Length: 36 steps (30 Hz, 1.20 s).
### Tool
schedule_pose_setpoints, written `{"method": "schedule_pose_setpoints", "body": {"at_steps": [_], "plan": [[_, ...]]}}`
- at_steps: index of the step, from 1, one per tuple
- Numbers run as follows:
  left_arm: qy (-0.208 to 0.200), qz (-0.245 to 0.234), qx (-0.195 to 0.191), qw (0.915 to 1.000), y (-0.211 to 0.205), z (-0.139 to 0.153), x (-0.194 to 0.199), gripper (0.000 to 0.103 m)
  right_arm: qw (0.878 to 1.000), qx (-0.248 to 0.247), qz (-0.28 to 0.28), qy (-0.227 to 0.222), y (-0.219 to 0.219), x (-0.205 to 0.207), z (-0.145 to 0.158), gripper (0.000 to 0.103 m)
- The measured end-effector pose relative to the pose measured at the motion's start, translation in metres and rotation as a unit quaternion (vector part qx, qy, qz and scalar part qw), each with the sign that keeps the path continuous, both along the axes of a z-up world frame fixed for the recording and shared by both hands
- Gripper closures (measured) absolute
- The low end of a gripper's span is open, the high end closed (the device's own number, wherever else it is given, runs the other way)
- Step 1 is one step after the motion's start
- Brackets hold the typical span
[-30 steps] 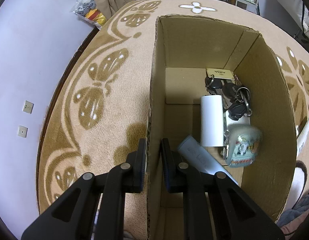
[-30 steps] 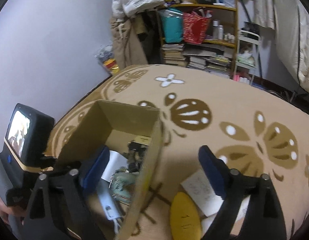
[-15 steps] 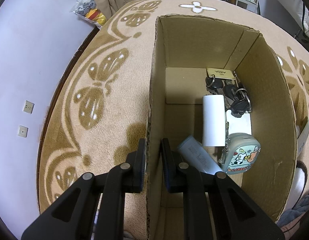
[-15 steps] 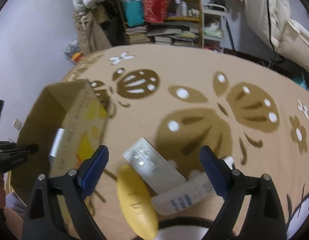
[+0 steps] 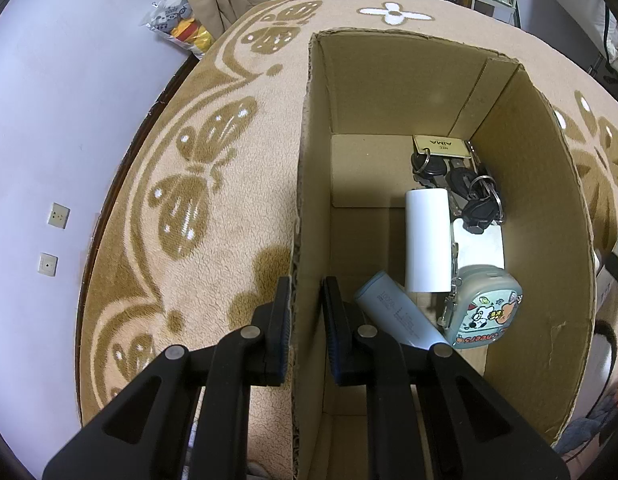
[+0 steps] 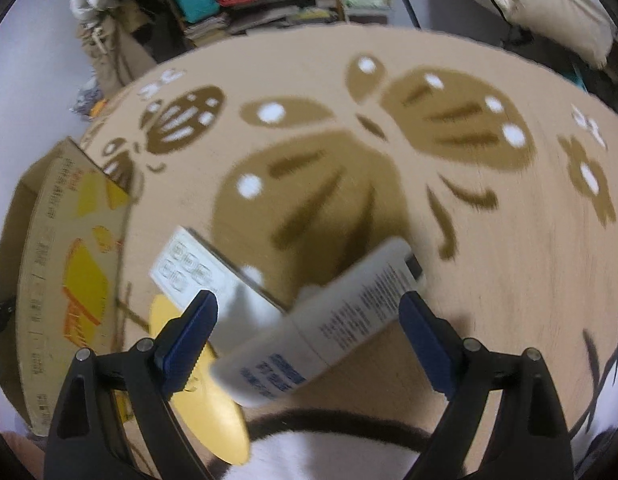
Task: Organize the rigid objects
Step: 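Return the right tool to the items and grasp the white spray bottle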
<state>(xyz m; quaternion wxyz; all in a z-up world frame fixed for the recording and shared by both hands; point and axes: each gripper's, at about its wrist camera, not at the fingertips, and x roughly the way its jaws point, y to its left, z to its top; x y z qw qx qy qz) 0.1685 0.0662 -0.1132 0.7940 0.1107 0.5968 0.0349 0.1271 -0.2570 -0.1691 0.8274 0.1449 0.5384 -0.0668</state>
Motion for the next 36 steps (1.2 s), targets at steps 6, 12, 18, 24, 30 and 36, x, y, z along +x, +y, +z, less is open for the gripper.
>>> {"method": "schedule_pose_setpoints", "body": {"at_steps": [6, 12, 18, 24, 30, 36], "plan": [[0.000, 0.000, 0.000, 1.0000, 0.000, 0.000, 0.000, 0.087, 0.999, 0.031, -0.024, 0.034, -0.008, -0.004, -0.019, 0.006], [-0.002, 0.000, 0.003, 1.0000, 0.001, 0.000, 0.000, 0.085, 0.998, 0.026, -0.052, 0.026, -0.011, -0.006, -0.025, 0.006], [-0.002, -0.001, 0.005, 1.0000, 0.001, 0.000, 0.000, 0.085, 0.999, 0.019, -0.042, 0.021, -0.007, -0.003, -0.025, 0.013], [0.000, -0.001, 0.005, 1.0000, 0.000, 0.000, 0.000, 0.088, 0.998, 0.027, -0.059, 0.007, -0.009, -0.005, -0.024, 0.025], [0.001, 0.000, 0.002, 1.0000, 0.001, -0.001, 0.001, 0.088, 0.995, 0.053, -0.078, -0.011, -0.017, -0.008, -0.022, 0.039], [0.001, 0.001, -0.001, 1.0000, 0.002, 0.000, 0.000, 0.088, 0.990, 0.117, -0.067, -0.034, -0.012, -0.006, -0.024, 0.055]]}}
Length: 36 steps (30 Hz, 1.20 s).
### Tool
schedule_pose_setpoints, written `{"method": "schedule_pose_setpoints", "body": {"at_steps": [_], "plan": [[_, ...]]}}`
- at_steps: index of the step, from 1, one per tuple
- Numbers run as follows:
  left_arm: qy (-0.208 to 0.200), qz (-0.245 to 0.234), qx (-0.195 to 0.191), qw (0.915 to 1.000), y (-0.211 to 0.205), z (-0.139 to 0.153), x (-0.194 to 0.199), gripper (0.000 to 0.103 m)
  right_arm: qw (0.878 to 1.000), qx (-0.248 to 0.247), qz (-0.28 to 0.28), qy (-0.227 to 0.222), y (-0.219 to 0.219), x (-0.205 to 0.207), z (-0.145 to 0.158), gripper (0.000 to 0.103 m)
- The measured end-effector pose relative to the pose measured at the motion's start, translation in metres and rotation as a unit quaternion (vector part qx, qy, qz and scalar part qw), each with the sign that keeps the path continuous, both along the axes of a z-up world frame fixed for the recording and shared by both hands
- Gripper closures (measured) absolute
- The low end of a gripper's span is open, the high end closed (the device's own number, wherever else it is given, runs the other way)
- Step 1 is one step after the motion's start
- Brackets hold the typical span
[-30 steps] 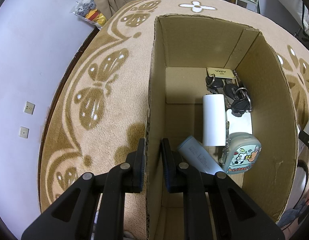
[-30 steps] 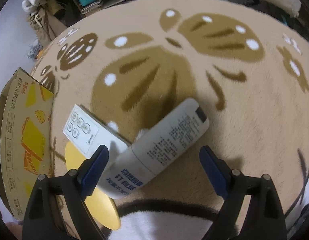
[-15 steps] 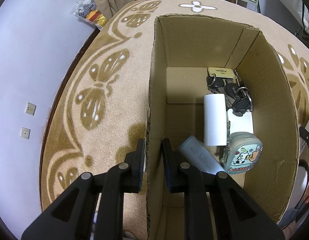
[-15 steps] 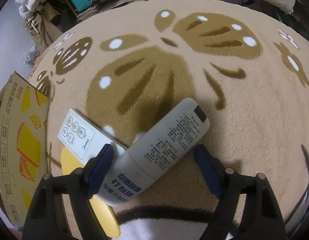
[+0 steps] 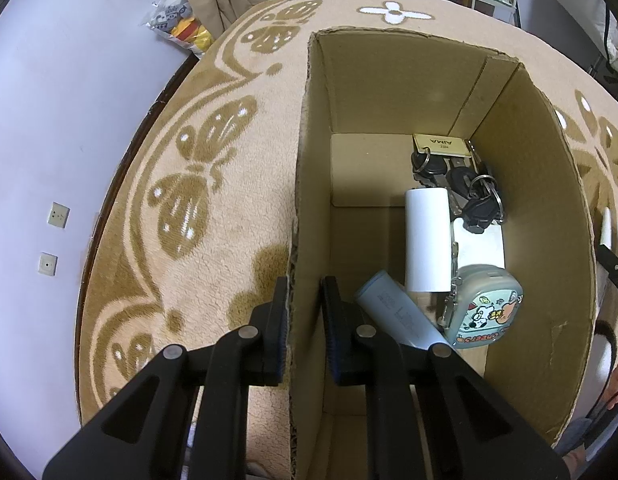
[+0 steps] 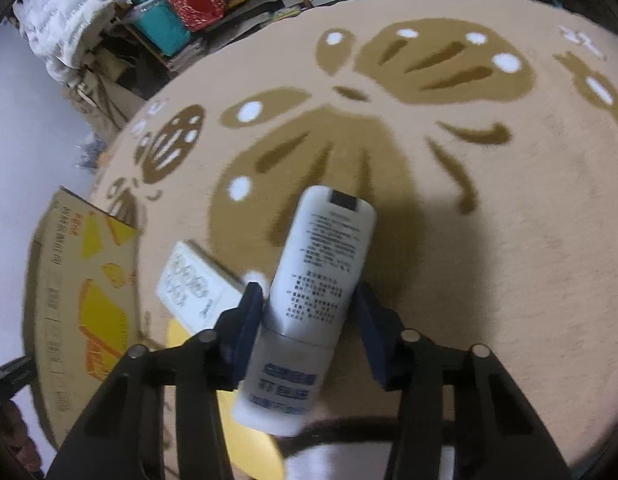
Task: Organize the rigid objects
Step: 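Return the right tool to the items and grasp the white spray bottle, then lift the white spray bottle with the right tool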
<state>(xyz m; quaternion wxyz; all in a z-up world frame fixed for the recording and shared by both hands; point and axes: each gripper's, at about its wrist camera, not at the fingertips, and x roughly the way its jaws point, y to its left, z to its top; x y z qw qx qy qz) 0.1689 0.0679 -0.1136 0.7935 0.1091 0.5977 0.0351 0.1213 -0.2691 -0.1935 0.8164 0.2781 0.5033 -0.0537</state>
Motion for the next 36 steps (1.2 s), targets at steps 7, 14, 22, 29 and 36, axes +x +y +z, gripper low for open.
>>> {"method": "schedule_pose_setpoints", "body": {"at_steps": [7, 14, 22, 29, 36], "plan": [[-0.001, -0.001, 0.002, 1.0000, -0.001, -0.001, 0.000, 0.088, 0.999, -0.028, 0.017, 0.010, 0.014, 0.007, -0.002, 0.054], [-0.001, -0.001, 0.003, 1.0000, -0.001, -0.001, 0.000, 0.088, 1.000, -0.020, -0.006, 0.007, 0.011, 0.011, -0.009, 0.056], [-0.001, 0.001, 0.000, 1.0000, -0.002, -0.001, 0.000, 0.088, 0.997, -0.064, 0.008, -0.031, 0.022, 0.012, 0.012, 0.059], [-0.001, 0.000, 0.001, 1.0000, -0.002, -0.001, -0.001, 0.088, 0.997, -0.055, 0.012, -0.058, 0.023, 0.013, 0.033, 0.059], [-0.001, -0.001, 0.002, 1.0000, -0.002, -0.001, 0.000, 0.088, 0.992, -0.058, 0.031, -0.105, 0.035, 0.017, 0.067, 0.059]]}}
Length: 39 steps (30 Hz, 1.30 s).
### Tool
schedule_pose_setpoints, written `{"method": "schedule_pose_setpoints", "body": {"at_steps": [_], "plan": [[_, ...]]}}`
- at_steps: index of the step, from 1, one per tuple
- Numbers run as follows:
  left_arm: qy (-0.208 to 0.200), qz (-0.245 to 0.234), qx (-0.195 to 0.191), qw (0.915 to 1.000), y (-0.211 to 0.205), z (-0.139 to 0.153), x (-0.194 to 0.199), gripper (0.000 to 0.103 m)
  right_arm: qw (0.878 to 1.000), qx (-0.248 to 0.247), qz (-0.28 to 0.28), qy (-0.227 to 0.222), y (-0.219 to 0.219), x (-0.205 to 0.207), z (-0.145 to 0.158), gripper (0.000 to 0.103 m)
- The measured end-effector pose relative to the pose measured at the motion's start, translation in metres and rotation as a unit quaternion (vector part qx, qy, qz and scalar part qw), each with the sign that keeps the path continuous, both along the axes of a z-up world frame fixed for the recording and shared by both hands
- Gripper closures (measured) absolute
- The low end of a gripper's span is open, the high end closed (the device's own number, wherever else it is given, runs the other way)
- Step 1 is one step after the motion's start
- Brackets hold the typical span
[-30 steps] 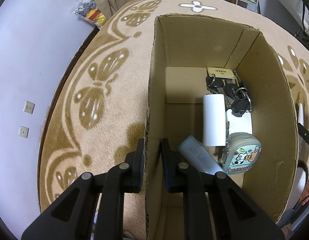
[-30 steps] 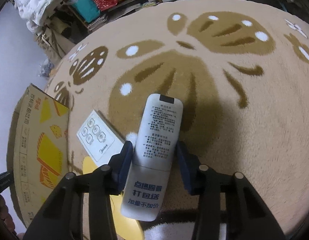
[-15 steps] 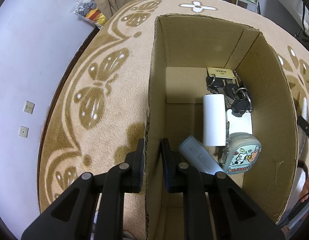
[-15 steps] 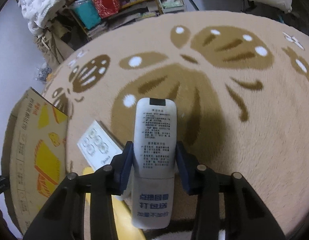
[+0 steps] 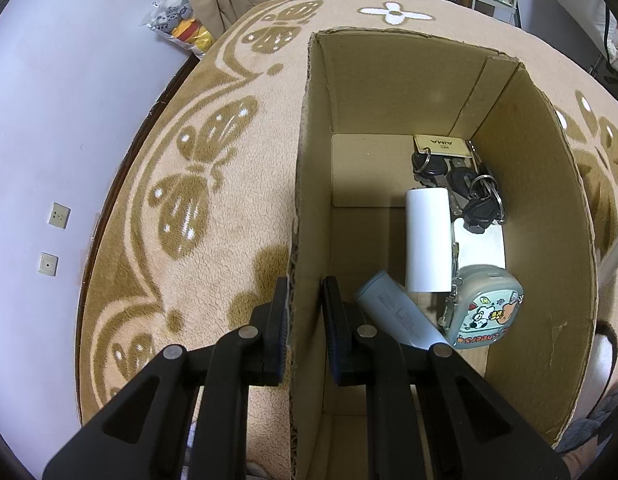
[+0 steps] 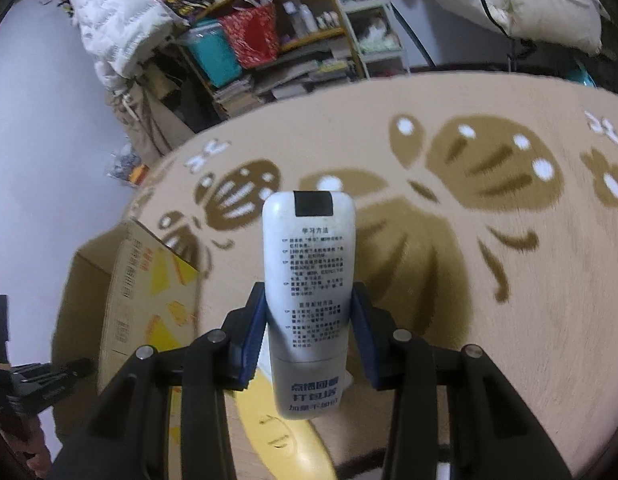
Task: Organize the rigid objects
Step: 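Lift the white spray bottle with the right tool, then carry the spray bottle into the box with the right tool and release it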
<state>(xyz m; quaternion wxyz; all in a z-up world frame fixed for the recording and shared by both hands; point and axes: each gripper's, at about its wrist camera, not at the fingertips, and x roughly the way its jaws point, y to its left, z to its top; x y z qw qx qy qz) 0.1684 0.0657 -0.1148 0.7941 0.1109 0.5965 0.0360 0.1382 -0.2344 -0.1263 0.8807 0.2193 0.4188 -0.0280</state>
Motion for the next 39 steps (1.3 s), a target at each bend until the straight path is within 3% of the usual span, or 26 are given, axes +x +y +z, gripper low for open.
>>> {"method": "schedule_pose_setpoints", "body": {"at_steps": [11, 21, 25, 32, 39], "plan": [[0.000, 0.000, -0.001, 1.0000, 0.000, 0.001, 0.000, 0.088, 0.996, 0.012, 0.045, -0.075, 0.030, 0.004, 0.066, 0.061], [0.000, 0.000, 0.000, 1.0000, -0.001, 0.000, 0.000, 0.088, 0.987, 0.040, 0.106, -0.114, 0.067, 0.013, 0.103, 0.061], [-0.001, -0.001, 0.000, 1.0000, -0.001, 0.000, 0.000, 0.088, 0.983, 0.045, 0.140, -0.109, 0.087, 0.019, 0.101, 0.061], [-0.001, -0.001, 0.001, 1.0000, 0.000, 0.000, 0.000, 0.088, 0.979, 0.027, 0.188, -0.069, 0.125, 0.023, 0.071, 0.061], [-0.001, 0.001, -0.002, 1.0000, 0.000, 0.000, 0.000, 0.088, 0.976, 0.051, 0.208, -0.035, 0.147, 0.030, 0.046, 0.061]]}}
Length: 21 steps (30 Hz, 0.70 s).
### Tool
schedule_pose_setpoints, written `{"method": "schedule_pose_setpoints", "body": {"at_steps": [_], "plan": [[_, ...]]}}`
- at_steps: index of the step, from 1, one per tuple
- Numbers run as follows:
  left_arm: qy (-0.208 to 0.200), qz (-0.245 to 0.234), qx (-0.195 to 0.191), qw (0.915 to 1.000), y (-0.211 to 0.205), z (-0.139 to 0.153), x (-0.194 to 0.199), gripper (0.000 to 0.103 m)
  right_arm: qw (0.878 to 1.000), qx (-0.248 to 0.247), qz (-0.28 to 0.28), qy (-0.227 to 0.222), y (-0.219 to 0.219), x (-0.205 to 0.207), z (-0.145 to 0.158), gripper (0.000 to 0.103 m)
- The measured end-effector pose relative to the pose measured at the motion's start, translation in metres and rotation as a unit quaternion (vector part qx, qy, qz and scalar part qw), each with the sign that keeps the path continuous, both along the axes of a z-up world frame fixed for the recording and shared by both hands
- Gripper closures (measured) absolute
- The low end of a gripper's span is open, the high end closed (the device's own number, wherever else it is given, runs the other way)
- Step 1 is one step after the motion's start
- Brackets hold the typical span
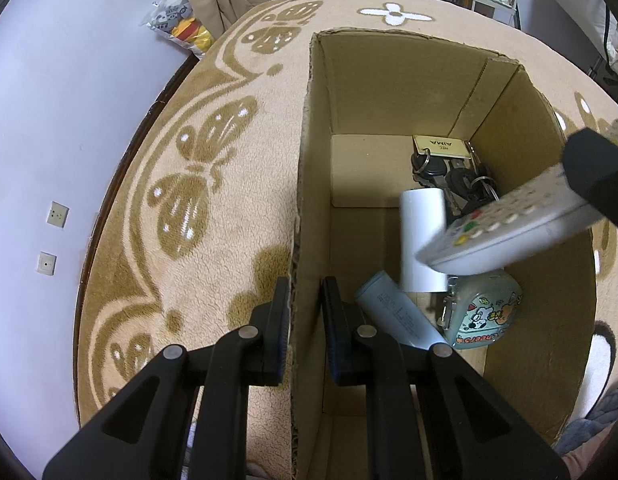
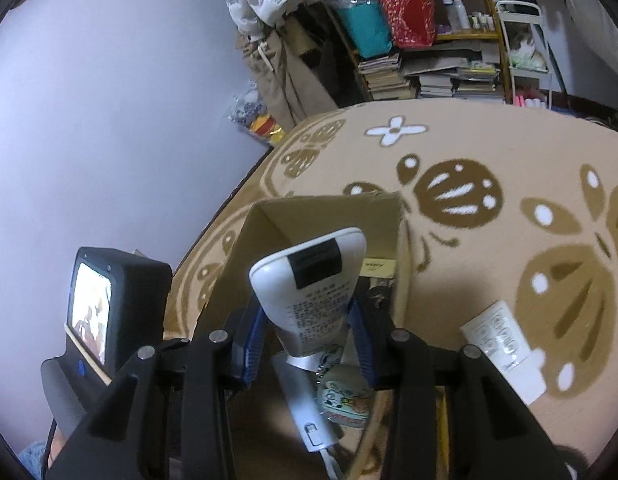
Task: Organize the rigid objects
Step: 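Carry the spray bottle into the box with the right tool and release it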
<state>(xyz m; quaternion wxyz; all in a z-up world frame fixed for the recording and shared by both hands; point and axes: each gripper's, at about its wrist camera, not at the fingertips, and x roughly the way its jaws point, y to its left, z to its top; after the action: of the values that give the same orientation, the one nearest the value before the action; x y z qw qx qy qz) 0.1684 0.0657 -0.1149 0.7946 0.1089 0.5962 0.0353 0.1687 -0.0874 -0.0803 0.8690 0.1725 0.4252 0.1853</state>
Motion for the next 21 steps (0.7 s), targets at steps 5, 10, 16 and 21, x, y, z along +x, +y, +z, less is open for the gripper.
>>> {"method": "schedule_pose_setpoints", "body": {"at_steps": [5, 10, 16, 21], "plan": [[0.001, 0.002, -0.003, 1.0000, 0.000, 0.001, 0.000, 0.088, 1.000, 0.008, 0.018, 0.019, 0.007, 0.010, -0.004, 0.061], [0.001, 0.002, -0.001, 1.0000, 0.000, 0.001, 0.001, 0.088, 0.999, -0.005, 0.014, 0.042, 0.007, 0.018, -0.013, 0.059], [0.001, 0.002, 0.001, 1.0000, 0.001, -0.003, 0.001, 0.087, 0.998, -0.059, 0.023, 0.005, 0.010, 0.014, 0.002, 0.046], [0.001, 0.001, 0.002, 1.0000, 0.001, -0.002, 0.001, 0.087, 0.998, -0.060, 0.005, -0.002, -0.003, 0.014, 0.013, 0.024]]}}
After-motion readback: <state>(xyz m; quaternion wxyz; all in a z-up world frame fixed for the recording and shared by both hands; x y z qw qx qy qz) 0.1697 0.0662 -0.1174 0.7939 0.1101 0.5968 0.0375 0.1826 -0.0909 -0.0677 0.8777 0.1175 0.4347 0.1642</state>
